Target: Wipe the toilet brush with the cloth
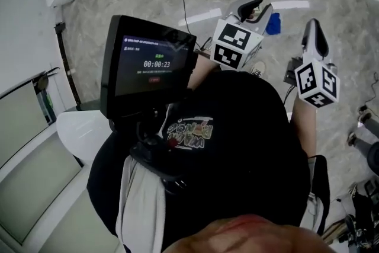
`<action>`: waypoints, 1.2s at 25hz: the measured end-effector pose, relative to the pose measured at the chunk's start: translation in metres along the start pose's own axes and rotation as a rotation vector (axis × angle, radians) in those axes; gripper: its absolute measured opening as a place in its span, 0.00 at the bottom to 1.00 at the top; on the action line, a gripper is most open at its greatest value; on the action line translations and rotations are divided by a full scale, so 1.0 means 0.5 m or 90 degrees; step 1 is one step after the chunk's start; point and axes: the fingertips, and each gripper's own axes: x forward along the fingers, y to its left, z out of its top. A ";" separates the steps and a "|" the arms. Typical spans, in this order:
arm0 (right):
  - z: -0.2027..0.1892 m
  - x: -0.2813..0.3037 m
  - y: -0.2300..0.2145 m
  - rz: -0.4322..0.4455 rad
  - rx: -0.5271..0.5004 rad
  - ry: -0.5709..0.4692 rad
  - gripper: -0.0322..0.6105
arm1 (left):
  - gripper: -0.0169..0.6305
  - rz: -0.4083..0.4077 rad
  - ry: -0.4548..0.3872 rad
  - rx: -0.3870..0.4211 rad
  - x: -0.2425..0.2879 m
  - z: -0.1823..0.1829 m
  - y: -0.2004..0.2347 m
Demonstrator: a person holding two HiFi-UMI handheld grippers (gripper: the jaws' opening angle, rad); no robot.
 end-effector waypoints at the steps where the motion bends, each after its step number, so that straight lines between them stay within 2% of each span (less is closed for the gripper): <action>1: 0.001 0.005 0.007 0.009 -0.004 -0.006 0.08 | 0.16 -0.001 -0.004 0.007 0.002 0.004 0.002; 6: -0.044 0.026 0.085 0.075 -0.040 -0.001 0.08 | 0.16 -0.024 -0.018 0.044 -0.031 -0.015 -0.002; 9: -0.061 0.037 0.111 0.095 -0.044 -0.005 0.08 | 0.16 -0.025 -0.032 0.066 -0.028 -0.020 -0.007; 17: -0.097 0.024 0.077 0.079 0.055 -0.002 0.06 | 0.13 -0.016 -0.049 0.076 -0.020 -0.011 -0.022; 21: -0.082 0.013 0.068 0.071 0.043 -0.017 0.05 | 0.12 -0.012 -0.049 0.086 -0.017 -0.005 -0.034; 26: -0.056 -0.003 0.054 0.070 0.042 -0.029 0.05 | 0.11 -0.007 -0.053 0.071 -0.011 0.013 -0.040; 30: -0.042 0.000 0.042 0.065 0.046 -0.039 0.05 | 0.10 -0.027 -0.066 0.105 0.006 0.019 -0.060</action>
